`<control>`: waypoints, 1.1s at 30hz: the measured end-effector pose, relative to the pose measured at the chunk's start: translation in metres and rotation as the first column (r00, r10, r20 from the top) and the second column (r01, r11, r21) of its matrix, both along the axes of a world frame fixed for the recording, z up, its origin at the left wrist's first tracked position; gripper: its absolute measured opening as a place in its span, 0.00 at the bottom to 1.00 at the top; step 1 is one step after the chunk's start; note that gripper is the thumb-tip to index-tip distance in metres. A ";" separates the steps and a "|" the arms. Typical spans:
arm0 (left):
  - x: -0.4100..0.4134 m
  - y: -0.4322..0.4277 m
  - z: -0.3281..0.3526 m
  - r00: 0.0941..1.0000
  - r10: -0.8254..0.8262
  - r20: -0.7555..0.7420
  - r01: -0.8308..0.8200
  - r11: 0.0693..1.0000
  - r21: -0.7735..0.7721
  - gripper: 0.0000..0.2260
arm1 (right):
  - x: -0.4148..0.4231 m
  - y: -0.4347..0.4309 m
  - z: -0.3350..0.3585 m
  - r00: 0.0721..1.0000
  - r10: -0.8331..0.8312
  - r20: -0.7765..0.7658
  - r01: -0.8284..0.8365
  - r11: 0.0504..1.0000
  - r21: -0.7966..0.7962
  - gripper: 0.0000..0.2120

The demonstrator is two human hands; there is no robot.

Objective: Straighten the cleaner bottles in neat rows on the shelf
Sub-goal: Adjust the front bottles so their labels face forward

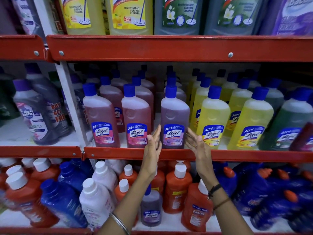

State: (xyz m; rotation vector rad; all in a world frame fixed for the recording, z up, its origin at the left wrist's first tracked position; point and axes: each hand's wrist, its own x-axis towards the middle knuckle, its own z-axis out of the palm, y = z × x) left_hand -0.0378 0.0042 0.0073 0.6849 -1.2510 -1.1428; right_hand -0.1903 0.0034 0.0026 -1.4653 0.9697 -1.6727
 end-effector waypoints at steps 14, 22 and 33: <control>-0.094 0.015 0.004 0.980 0.114 0.165 -0.092 0.986 -0.137 0.29 | -0.084 0.002 -0.001 0.980 -0.194 0.031 0.196 0.979 -0.059 0.37; -0.106 -0.002 0.006 0.981 0.006 0.192 -0.009 1.000 0.016 0.30 | -0.097 0.006 0.009 0.997 -0.054 0.064 0.054 0.999 0.000 0.40; -0.102 -0.001 0.015 0.987 -0.040 0.154 0.030 0.997 0.071 0.47 | -0.101 0.007 0.007 0.995 -0.064 0.081 0.061 0.997 0.036 0.37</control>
